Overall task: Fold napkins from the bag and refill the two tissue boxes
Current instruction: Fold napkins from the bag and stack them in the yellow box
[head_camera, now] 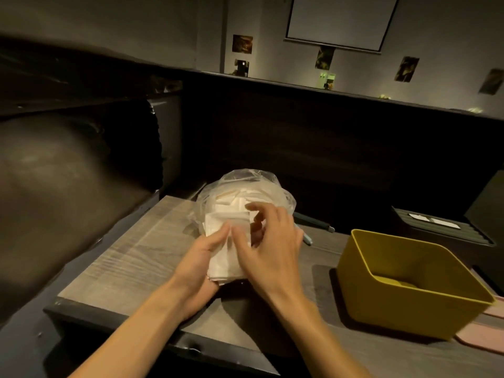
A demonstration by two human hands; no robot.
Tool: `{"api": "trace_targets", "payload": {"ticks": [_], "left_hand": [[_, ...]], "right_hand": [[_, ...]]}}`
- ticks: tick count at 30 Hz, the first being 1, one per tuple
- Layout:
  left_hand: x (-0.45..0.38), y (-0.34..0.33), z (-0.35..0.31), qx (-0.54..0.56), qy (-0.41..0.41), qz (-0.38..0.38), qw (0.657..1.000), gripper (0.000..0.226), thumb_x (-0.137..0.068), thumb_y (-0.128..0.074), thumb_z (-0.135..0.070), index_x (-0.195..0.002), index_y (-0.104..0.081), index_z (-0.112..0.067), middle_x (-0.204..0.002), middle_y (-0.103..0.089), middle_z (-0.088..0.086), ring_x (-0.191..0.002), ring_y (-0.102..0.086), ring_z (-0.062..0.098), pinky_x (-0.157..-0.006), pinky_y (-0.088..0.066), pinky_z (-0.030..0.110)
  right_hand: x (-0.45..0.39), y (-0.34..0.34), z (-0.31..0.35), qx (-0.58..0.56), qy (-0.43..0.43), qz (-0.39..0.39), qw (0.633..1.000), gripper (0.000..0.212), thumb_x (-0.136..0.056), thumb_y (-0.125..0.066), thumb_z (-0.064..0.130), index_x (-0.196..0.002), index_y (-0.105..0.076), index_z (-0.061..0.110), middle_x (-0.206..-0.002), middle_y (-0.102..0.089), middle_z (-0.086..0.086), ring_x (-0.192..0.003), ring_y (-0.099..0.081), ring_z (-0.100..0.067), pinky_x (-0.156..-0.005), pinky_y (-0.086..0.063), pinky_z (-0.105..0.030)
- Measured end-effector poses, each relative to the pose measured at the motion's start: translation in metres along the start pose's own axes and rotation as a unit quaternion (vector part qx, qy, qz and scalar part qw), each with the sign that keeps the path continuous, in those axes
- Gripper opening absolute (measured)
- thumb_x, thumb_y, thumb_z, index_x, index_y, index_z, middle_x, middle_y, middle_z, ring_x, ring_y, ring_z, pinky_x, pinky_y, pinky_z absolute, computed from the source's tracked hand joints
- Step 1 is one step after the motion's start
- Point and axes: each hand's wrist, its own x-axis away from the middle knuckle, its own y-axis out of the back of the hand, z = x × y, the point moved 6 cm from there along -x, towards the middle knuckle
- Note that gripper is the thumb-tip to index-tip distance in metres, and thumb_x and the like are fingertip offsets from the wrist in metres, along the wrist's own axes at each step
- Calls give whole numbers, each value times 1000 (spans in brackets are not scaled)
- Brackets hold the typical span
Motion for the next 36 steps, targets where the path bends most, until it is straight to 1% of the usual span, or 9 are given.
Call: {"api": "trace_targets", "payload": {"ticks": [2, 4, 7, 12, 18, 25, 31, 34, 36], "left_hand": [[-1, 4, -1, -8, -14, -22, 1000, 38, -105, -46, -32, -133, -63, -14, -125, -73, 15, -116, -70, 32, -100, -53, 49], [-1, 7, -4, -33, -31, -49, 998, 36, -107, -43, -30, -130, -64, -12, -121, -75, 14, -113, -72, 29, -95, -57, 43], [-2, 11, -3, -39, -22, -76, 996, 40, -110, -36, -27, -126, -64, -4, -116, -76, 14, -109, -74, 25, -93, -55, 39], [-1, 12, 1, -49, -3, -81, 996, 35, -109, -40, -26, -119, -67, -6, -111, -77, 15, -102, -76, 27, -81, -63, 36], [0, 13, 2, -27, 0, -90, 996, 32, -106, -50, -25, -130, -61, -8, -114, -76, 19, -105, -74, 35, -83, -64, 45], [1, 12, 2, -34, 6, -79, 996, 32, -105, -49, -28, -125, -67, -11, -114, -76, 16, -106, -74, 34, -95, -57, 52], [4, 3, 1, -18, 6, -42, 999, 31, -105, -47, -28, -122, -68, -11, -117, -76, 16, -111, -72, 32, -98, -54, 49], [5, -1, 1, -9, 8, -33, 999, 34, -106, -44, -28, -121, -68, -9, -118, -75, 16, -109, -73, 30, -92, -59, 46], [4, 1, 0, 2, 6, -40, 999, 34, -106, -44, -29, -120, -68, -10, -119, -75, 17, -111, -72, 33, -91, -60, 48]], "right_hand": [[-23, 14, -1, -49, 14, 7, 999, 25, -98, -62, 36, -122, -59, 40, -110, -54, 26, -104, -53, 3, -97, -50, -31], [-53, 22, 3, 96, 78, 47, 991, 31, -99, -64, 20, -127, -64, 33, -122, -58, 16, -113, -54, -3, -99, -51, -31], [-82, 8, -2, 305, 137, 205, 920, 51, -95, -66, 18, -144, -57, 32, -149, -50, 4, -137, -45, -18, -110, -38, -36], [-92, -9, -1, 273, 200, 284, 897, 50, -94, -68, 17, -138, -62, 42, -152, -50, 10, -139, -46, -14, -113, -40, -39], [-84, -21, 16, 243, 304, 236, 891, 28, -99, -68, 31, -126, -73, 35, -144, -60, 9, -134, -51, -13, -108, -40, -36], [-102, -6, 20, 175, 290, 188, 922, 24, -103, -61, 18, -122, -75, 22, -133, -68, 2, -123, -62, -14, -101, -48, -25], [-106, 36, 19, 2, 161, -13, 987, 20, -107, -57, 26, -118, -70, 17, -99, -67, 10, -88, -63, 1, -72, -53, -18], [-93, 56, 16, -96, 89, -96, 987, 19, -108, -55, 27, -116, -70, 19, -96, -68, 14, -90, -65, 2, -73, -53, -14], [-76, 60, 6, -199, 5, -76, 977, 19, -108, -54, 31, -112, -71, 24, -92, -71, 10, -91, -69, -2, -77, -59, -22]]}}
